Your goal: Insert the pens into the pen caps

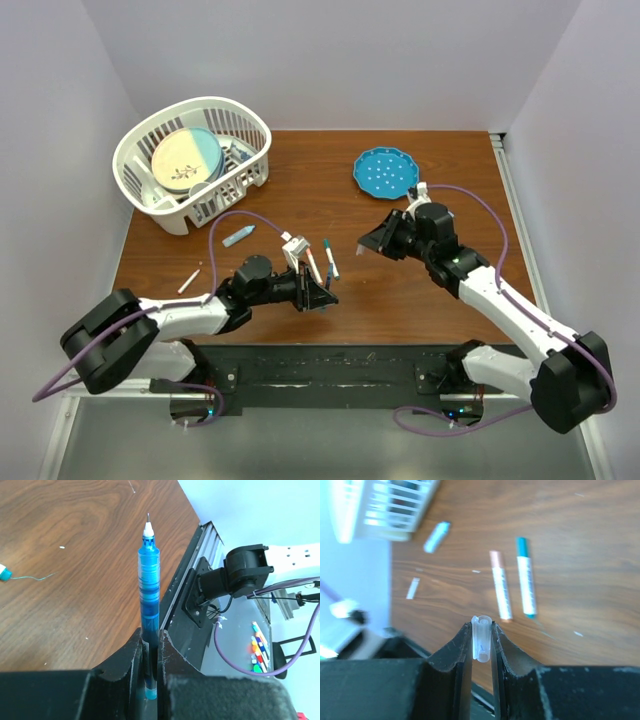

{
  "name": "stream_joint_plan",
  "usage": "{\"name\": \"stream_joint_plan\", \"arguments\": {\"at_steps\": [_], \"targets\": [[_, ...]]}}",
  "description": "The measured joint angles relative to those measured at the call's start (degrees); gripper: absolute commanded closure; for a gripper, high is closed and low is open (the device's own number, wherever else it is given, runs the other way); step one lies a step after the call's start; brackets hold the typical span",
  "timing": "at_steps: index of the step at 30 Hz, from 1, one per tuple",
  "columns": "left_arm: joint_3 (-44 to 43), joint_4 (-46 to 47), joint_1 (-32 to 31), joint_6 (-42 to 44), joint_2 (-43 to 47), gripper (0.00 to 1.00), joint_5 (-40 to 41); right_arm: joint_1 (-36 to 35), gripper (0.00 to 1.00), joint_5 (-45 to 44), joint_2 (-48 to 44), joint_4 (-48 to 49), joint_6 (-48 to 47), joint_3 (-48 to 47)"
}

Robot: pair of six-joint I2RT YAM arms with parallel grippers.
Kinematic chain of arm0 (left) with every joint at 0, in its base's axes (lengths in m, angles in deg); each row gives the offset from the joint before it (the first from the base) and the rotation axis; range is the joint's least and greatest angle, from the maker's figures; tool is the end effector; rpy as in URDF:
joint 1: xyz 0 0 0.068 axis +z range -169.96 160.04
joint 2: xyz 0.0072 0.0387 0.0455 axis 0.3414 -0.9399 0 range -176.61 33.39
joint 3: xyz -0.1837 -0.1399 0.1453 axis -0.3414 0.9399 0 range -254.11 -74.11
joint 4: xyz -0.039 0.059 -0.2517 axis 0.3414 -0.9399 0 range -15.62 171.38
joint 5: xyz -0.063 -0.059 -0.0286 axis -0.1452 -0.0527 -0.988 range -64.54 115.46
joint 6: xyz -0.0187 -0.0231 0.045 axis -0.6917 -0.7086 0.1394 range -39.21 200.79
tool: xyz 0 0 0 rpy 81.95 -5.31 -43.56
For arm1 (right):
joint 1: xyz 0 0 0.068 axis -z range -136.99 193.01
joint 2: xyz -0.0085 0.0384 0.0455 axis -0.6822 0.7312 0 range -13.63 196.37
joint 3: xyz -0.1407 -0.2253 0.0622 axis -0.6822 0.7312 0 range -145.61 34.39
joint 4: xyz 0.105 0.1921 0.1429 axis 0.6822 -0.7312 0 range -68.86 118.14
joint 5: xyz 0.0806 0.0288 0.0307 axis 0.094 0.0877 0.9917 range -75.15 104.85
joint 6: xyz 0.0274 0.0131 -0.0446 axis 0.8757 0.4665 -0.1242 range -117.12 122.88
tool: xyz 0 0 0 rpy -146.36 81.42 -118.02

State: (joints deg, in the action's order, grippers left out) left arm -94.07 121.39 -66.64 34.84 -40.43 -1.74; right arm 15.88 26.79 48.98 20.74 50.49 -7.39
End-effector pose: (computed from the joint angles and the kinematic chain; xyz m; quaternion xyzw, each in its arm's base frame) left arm 0.1541 -0.1872 0.1792 0.1498 0.7642 -0.5613 0.2801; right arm 0.2144 0.1182 0.2654 0.0992 0.8495 0.3808 0.3515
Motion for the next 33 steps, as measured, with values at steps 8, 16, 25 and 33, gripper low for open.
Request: {"name": "stream_joint_plan", "arguments": {"at_steps": [8,16,25,33], "targets": [[-0.07,2.62,-0.02,-1.46,-1.07,1.0,-1.31,-6.54,1.0,0.04,0.87,6.71,4.33,-3.1],[-0.17,2.56,-0.02,-1.46,-1.05,1.0,-1.62,-10.23,1.0,-0.52,1.07,7.52,4.9,-3.72],[-0.17,2.27,-0.02,-1.44,0.02,1.0,-1.77,-11.82,1.0,-2.14,1.11,7.5,4.26,-3.72],[-0.61,1.68,-0.02,-1.4,0.46,1.0,-1.79,-12.35,1.0,-2.51,1.11,7.45,2.86,-3.69]]}}
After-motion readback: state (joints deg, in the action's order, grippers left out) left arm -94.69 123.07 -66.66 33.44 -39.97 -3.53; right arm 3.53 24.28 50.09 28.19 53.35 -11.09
